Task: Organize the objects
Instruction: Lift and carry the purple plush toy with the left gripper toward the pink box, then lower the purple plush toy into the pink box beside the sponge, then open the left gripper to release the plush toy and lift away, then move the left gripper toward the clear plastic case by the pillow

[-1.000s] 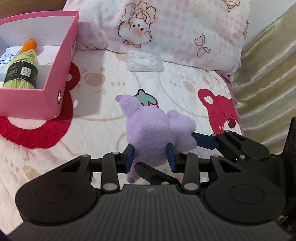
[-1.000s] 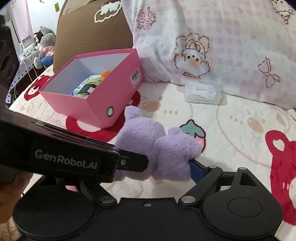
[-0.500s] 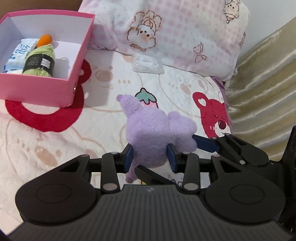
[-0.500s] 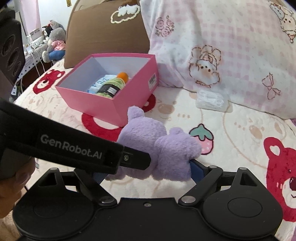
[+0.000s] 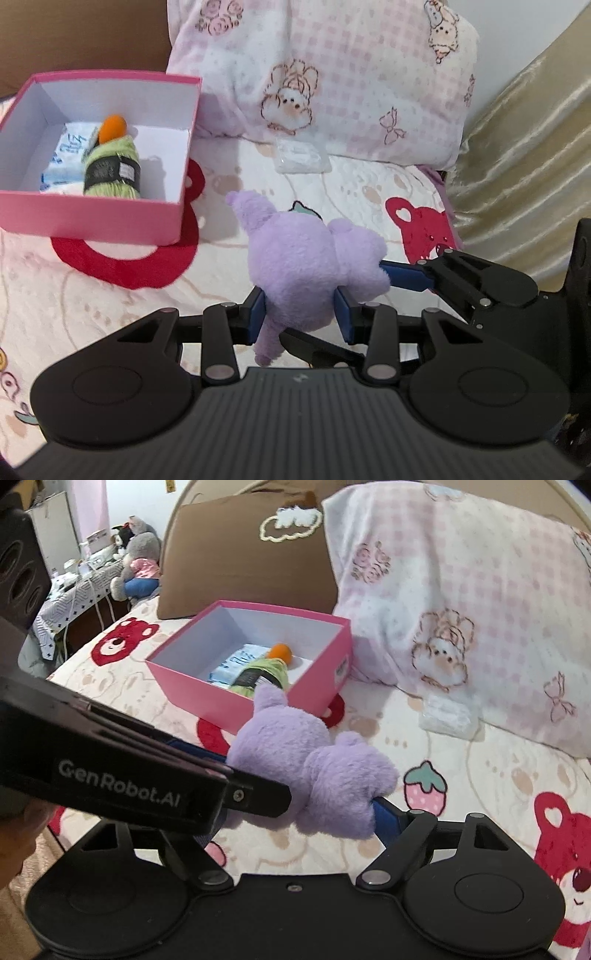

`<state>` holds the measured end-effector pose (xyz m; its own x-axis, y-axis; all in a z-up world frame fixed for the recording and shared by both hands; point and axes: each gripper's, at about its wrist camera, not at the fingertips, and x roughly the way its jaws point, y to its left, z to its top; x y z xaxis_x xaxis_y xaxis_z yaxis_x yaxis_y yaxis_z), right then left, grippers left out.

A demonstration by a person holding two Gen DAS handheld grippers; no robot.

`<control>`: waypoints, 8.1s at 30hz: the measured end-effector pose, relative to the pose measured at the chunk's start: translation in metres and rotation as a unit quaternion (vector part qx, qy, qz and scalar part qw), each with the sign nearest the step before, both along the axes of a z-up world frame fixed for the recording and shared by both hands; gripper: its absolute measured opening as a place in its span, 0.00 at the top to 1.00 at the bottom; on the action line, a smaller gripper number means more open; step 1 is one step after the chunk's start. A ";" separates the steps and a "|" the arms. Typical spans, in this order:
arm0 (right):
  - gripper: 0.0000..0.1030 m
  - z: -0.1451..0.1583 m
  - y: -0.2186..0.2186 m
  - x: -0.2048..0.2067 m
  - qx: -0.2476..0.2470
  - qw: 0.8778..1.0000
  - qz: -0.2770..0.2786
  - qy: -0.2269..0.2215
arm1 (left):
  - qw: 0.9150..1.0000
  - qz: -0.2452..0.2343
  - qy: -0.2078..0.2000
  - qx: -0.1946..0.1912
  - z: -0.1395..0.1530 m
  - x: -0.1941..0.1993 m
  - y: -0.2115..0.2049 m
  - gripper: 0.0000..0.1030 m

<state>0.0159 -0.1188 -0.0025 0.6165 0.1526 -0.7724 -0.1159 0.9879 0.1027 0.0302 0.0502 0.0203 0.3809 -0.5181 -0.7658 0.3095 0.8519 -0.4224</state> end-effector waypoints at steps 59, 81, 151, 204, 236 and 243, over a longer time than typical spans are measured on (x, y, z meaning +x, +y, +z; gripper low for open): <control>0.61 -0.019 0.058 0.207 -0.144 0.985 0.084 -0.053 | 0.985 0.115 -0.077 -0.106 -0.066 0.171 0.127 0.61; 0.61 -0.064 0.036 0.265 -0.106 0.990 0.087 -0.032 | 0.984 0.161 0.069 -0.036 -0.119 0.255 0.113 0.62; 0.11 0.055 0.071 0.060 -0.028 0.995 0.091 -0.015 | 0.990 0.082 0.014 0.118 0.048 0.018 0.087 0.26; 0.12 -0.024 -0.065 0.020 -0.015 0.996 -0.016 -0.091 | 0.991 0.008 0.000 0.133 -0.013 0.090 -0.109 0.03; 0.11 -0.119 -0.144 0.120 -0.037 0.990 -0.078 -0.112 | 0.995 0.052 -0.076 0.041 -0.119 0.194 -0.144 0.08; 0.12 -0.134 -0.154 0.140 -0.062 0.989 -0.090 -0.103 | 0.995 0.064 -0.069 0.041 -0.144 0.210 -0.143 0.38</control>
<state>0.1558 -0.2730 -0.1368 0.7711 -0.0615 -0.6338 0.0568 0.9980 -0.0279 0.2399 -0.0932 -0.1241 0.5437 -0.3970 -0.7395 0.2457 0.9178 -0.3120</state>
